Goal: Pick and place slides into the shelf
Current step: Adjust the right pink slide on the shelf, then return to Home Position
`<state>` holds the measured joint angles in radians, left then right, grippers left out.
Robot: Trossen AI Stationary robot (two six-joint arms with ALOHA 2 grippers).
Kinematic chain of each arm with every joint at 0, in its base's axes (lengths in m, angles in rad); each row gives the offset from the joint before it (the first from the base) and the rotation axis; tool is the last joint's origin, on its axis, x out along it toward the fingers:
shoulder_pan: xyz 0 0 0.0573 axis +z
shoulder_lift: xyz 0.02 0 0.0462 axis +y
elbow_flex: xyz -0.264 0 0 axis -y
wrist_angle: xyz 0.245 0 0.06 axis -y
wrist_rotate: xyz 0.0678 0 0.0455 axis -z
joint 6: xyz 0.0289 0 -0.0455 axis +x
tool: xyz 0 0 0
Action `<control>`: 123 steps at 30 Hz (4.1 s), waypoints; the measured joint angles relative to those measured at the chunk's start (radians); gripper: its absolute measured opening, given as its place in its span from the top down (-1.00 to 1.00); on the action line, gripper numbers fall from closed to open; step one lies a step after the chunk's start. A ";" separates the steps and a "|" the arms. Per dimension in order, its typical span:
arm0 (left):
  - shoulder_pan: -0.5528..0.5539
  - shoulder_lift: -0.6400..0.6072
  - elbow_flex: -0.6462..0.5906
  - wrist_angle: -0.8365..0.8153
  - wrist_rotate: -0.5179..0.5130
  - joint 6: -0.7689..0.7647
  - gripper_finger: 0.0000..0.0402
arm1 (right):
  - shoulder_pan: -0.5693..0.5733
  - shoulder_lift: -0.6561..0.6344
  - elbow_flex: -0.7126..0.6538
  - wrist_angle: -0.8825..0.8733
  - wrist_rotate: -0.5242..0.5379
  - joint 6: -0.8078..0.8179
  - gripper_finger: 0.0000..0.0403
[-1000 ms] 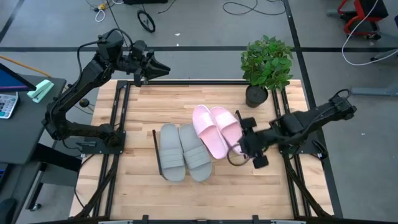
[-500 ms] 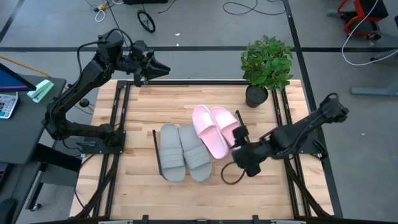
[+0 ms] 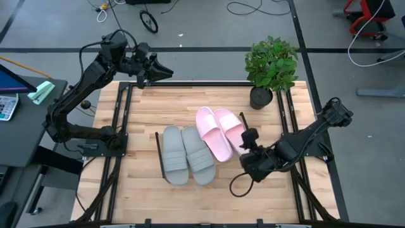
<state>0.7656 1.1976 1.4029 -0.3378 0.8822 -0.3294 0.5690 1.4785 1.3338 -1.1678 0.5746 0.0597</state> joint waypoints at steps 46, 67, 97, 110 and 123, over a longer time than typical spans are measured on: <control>0.000 0.000 0.000 0.001 0.000 0.001 0.47 | 0.020 0.000 0.000 -0.001 -0.144 0.202 0.98; 0.000 0.000 0.000 0.001 0.000 0.016 0.47 | 0.022 -0.001 0.023 -0.075 -0.188 0.236 0.31; 0.000 0.000 0.000 0.001 0.000 0.028 0.47 | -0.084 -0.001 -0.003 0.016 -0.238 0.307 0.98; 0.000 0.000 0.000 0.001 0.000 0.040 0.47 | -0.083 -0.001 -0.003 0.074 -0.230 0.383 0.82; 0.000 0.000 0.000 -0.013 0.000 0.038 0.47 | -0.083 0.000 0.068 -0.005 -0.233 0.299 0.43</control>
<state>0.7658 1.1976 1.4029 -0.3507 0.8819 -0.2914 0.4862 1.4789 1.4017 -1.1731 0.3416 0.3589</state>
